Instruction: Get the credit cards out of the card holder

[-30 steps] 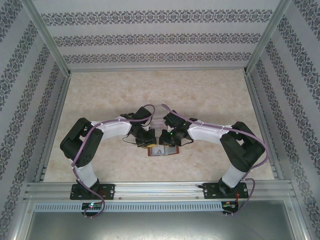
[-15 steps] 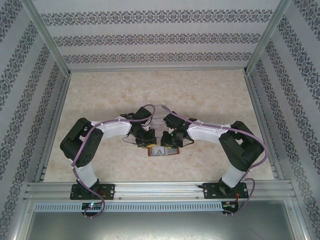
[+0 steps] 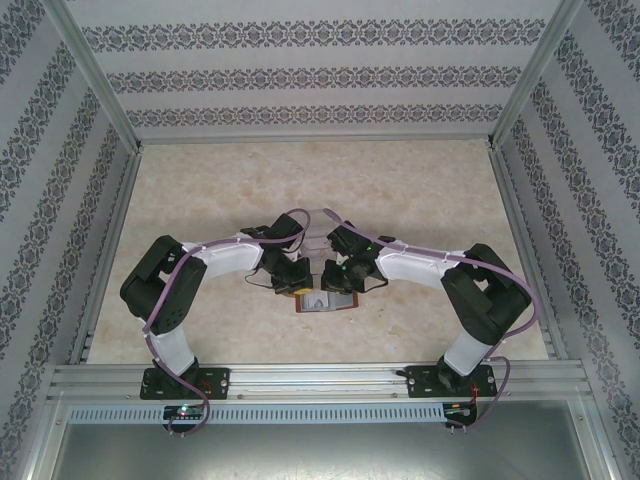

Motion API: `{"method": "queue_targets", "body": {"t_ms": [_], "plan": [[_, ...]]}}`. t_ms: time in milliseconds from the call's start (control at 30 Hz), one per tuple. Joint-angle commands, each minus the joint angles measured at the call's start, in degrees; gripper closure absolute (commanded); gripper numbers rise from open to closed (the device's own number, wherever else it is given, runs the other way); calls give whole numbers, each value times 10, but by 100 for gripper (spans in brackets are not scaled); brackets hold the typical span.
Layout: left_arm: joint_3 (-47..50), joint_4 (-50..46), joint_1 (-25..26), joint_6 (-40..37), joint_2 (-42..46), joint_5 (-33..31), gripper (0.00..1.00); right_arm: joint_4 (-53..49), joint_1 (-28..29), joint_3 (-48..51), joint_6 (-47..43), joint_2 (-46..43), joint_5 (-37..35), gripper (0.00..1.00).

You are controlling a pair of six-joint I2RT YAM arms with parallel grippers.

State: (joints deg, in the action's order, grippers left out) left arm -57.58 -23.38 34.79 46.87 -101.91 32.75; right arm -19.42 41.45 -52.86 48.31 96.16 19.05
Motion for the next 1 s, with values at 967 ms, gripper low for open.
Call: {"method": "queue_targets", "body": {"t_ms": [967], "plan": [[-3, -16, 6, -12, -3, -19, 91, -61, 4, -25, -11, 21, -52, 69]]}}
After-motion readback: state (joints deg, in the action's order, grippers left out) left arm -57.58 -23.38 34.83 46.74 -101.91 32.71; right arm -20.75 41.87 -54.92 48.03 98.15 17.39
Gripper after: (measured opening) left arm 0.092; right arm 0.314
